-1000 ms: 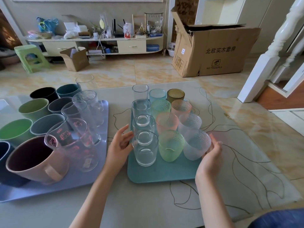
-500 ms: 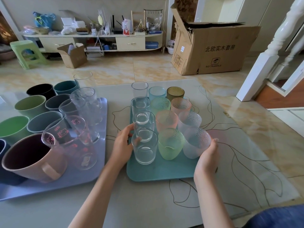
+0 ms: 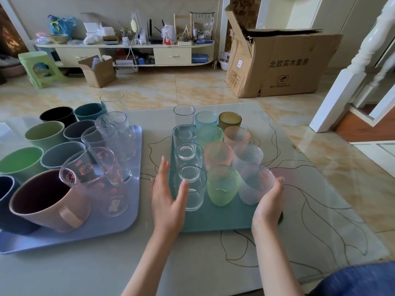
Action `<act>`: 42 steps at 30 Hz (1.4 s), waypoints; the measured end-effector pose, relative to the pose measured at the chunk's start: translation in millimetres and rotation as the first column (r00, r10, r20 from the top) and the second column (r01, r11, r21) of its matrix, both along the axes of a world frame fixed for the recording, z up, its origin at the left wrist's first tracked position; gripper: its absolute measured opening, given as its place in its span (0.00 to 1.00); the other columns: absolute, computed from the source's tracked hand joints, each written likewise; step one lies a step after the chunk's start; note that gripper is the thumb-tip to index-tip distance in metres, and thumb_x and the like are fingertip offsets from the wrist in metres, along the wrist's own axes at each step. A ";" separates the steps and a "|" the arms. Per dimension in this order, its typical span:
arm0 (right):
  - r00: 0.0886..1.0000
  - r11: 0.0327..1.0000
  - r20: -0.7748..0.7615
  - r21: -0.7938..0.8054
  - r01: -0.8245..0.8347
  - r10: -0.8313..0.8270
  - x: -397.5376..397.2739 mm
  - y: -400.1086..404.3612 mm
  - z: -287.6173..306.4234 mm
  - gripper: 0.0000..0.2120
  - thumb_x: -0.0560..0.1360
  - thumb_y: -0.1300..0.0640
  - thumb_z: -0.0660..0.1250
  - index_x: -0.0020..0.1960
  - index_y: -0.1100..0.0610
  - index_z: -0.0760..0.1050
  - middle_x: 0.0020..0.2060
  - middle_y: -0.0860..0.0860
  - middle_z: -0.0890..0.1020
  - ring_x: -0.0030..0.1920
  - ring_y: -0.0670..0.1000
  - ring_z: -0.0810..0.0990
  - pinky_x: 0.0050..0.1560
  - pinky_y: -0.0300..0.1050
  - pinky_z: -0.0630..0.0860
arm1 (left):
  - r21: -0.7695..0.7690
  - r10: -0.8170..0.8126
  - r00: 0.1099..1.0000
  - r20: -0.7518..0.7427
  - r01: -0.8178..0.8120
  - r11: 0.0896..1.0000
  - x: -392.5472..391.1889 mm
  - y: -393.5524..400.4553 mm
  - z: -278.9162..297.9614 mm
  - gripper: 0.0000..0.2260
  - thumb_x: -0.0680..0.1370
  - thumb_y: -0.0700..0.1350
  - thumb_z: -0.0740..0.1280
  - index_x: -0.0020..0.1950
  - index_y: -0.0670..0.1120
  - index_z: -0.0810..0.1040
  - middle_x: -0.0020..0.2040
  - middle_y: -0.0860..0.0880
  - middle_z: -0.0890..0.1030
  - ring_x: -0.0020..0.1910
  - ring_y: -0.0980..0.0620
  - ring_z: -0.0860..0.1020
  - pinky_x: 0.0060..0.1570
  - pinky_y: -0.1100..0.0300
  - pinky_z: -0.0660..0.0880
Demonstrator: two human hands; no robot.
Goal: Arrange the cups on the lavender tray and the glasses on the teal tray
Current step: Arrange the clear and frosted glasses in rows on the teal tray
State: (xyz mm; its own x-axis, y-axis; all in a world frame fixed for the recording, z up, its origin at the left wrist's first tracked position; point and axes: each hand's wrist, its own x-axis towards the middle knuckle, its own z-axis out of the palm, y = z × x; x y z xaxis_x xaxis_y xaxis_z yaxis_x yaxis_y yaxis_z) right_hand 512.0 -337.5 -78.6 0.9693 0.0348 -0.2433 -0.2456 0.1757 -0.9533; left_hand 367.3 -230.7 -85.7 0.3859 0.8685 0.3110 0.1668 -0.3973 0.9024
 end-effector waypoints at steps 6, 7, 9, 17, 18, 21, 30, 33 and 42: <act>0.999 0.999 -0.015 -0.007 -0.036 0.036 1.7 -1.2 -1.0 0.22 0.81 0.45 0.50 0.66 0.55 0.72 0.60 0.48 0.76 0.59 0.46 0.73 0.58 0.39 0.64 | 0.245 0.097 0.965 -0.243 -0.036 0.969 4.3 -3.7 0.5 0.38 0.65 0.66 0.61 0.73 0.56 0.58 0.62 0.54 0.77 0.63 0.55 0.74 0.67 0.41 0.62; 0.999 0.999 -0.019 -0.008 -0.035 0.035 1.3 -1.4 -0.6 0.22 0.81 0.45 0.50 0.66 0.55 0.72 0.58 0.47 0.76 0.58 0.45 0.72 0.57 0.39 0.64 | 0.230 0.089 0.969 -0.232 -0.035 0.973 4.4 -3.8 0.7 0.38 0.65 0.66 0.61 0.73 0.57 0.58 0.61 0.55 0.78 0.62 0.55 0.75 0.67 0.41 0.62; 0.999 0.999 -0.027 -0.011 -0.041 0.041 0.0 -1.4 -0.6 0.22 0.81 0.45 0.50 0.66 0.55 0.72 0.57 0.47 0.76 0.58 0.45 0.72 0.57 0.39 0.64 | 0.210 0.079 0.974 -0.211 -0.034 0.977 5.3 -3.3 1.0 0.37 0.65 0.67 0.62 0.72 0.57 0.60 0.58 0.56 0.79 0.59 0.56 0.76 0.67 0.41 0.61; 0.999 0.999 -0.001 -0.015 -0.046 0.046 -0.5 0.5 -1.2 0.23 0.81 0.44 0.48 0.67 0.55 0.72 0.59 0.46 0.75 0.59 0.45 0.72 0.58 0.38 0.63 | 0.154 0.045 0.983 -0.176 -0.017 0.988 7.6 -1.9 1.1 0.36 0.64 0.67 0.64 0.70 0.59 0.60 0.54 0.57 0.79 0.54 0.62 0.75 0.66 0.42 0.65; 0.999 0.999 0.004 -0.008 -0.042 0.042 -0.4 -0.6 -1.8 0.23 0.81 0.44 0.49 0.67 0.55 0.72 0.59 0.46 0.76 0.59 0.45 0.72 0.58 0.38 0.64 | 0.143 0.031 0.985 -0.170 -0.006 0.990 7.4 -2.0 1.4 0.36 0.64 0.67 0.64 0.70 0.60 0.60 0.54 0.58 0.78 0.55 0.61 0.75 0.65 0.43 0.66; 0.991 0.995 0.101 0.051 0.082 -0.086 5.9 -11.6 -1.6 0.21 0.79 0.47 0.52 0.61 0.55 0.77 0.59 0.51 0.80 0.58 0.48 0.78 0.55 0.38 0.70 | 0.065 -0.046 0.990 -0.132 0.055 0.996 2.9 0.5 -1.5 0.38 0.65 0.66 0.63 0.72 0.57 0.58 0.59 0.55 0.76 0.62 0.55 0.73 0.65 0.52 0.67; 0.936 0.766 0.302 -0.640 0.057 0.183 9.6 -38.6 -31.6 0.19 0.71 0.72 0.58 0.56 0.59 0.79 0.37 0.56 0.79 0.51 0.65 0.77 0.41 0.47 0.71 | -0.402 0.057 0.983 0.175 0.019 0.915 -5.4 1.3 -11.1 0.28 0.79 0.30 0.51 0.77 0.46 0.50 0.73 0.44 0.64 0.70 0.54 0.66 0.66 0.63 0.60; 0.910 0.718 0.343 -0.691 0.077 0.233 11.5 -37.5 -35.6 0.23 0.68 0.76 0.55 0.55 0.61 0.79 0.29 0.51 0.70 0.48 0.67 0.74 0.37 0.47 0.67 | -0.469 0.102 0.979 0.174 -0.009 0.883 -3.7 7.8 -12.7 0.30 0.75 0.24 0.46 0.76 0.43 0.51 0.70 0.39 0.68 0.69 0.48 0.69 0.66 0.62 0.62; 0.914 0.696 0.328 -0.714 0.076 0.237 25.2 -25.0 -27.9 0.23 0.69 0.75 0.53 0.54 0.59 0.77 0.39 0.63 0.81 0.58 0.67 0.71 0.60 0.62 0.72 | -0.459 -0.009 0.998 0.061 0.036 0.888 7.4 19.1 -11.7 0.30 0.76 0.26 0.47 0.76 0.43 0.48 0.71 0.45 0.69 0.71 0.52 0.66 0.61 0.66 0.60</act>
State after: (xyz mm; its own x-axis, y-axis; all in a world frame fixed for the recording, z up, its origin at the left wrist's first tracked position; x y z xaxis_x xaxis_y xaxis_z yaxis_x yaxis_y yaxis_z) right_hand 537.2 -362.6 -106.5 0.9857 0.0895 0.1426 0.1680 -0.5823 -0.7955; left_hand 374.7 -211.5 -97.4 0.4012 0.9106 -0.0994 0.1070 0.0612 0.9924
